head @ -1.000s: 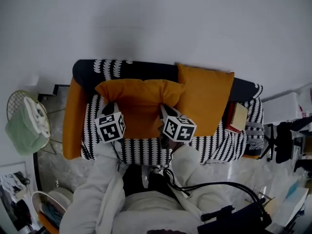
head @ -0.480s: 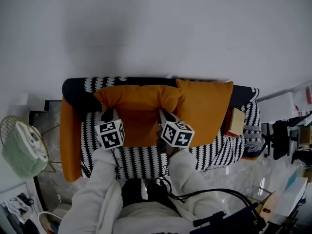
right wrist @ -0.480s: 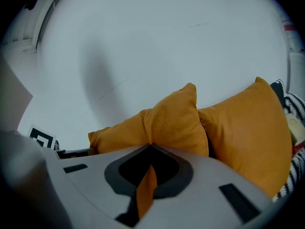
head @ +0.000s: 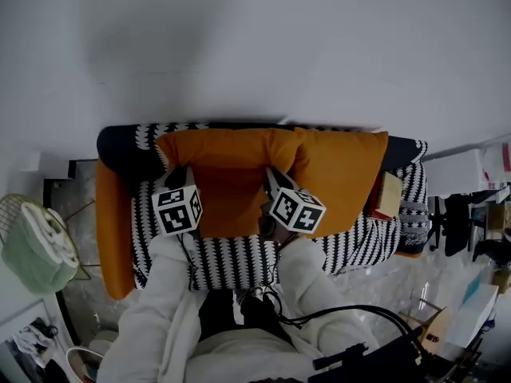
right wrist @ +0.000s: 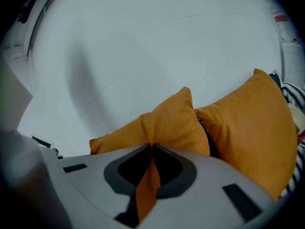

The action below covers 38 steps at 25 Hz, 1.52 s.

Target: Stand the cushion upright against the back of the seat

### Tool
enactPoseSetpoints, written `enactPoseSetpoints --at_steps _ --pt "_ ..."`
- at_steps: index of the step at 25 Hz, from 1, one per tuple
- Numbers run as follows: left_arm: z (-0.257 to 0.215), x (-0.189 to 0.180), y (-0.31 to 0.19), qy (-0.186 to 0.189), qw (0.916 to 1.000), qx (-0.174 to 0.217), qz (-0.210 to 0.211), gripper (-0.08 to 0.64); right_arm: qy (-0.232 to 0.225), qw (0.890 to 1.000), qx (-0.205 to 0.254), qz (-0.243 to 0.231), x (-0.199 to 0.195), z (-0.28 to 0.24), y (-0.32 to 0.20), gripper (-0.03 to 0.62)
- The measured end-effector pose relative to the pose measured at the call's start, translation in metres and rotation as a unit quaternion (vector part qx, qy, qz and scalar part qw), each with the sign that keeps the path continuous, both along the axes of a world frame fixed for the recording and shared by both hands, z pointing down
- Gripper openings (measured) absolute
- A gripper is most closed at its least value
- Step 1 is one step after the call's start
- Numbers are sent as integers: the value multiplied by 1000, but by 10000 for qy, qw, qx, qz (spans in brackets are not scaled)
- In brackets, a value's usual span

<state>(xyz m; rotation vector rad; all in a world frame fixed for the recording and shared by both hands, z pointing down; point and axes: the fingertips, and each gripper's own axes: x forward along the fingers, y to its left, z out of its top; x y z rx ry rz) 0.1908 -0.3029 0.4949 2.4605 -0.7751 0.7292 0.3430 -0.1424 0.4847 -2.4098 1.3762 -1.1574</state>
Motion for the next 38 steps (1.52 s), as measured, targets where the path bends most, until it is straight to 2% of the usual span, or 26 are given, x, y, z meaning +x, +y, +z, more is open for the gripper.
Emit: enactPoseSetpoints --at_steps 4,8,10,14,18,30,35,38 --pt "-4 -4 -3 310 9990 -180 -252 93 115 9995 -211 193 7 0 0 86" --pt "-8 -9 -7 410 9979 -158 -472 128 271 9989 -308 225 7 -3 3 140" --pt "-8 -11 -4 418 9976 -192 -508 132 247 9991 -282 195 4 -4 6 144" --pt "-3 -13 12 341 9980 -298 -441 132 255 9992 -238 207 0 -10 16 144" --pt "-7 -8 28 421 9977 -356 -405 132 350 9986 -258 284 1 -16 33 144" --pt "-28 -7 109 571 9966 -568 154 132 493 9954 -359 742 -4 -42 106 141" --pt "-49 -3 131 741 9958 -510 136 130 631 9948 -261 760 -7 -60 135 91" --pt "-63 -4 147 789 9962 -348 102 70 695 9950 -136 710 -8 -71 150 82"
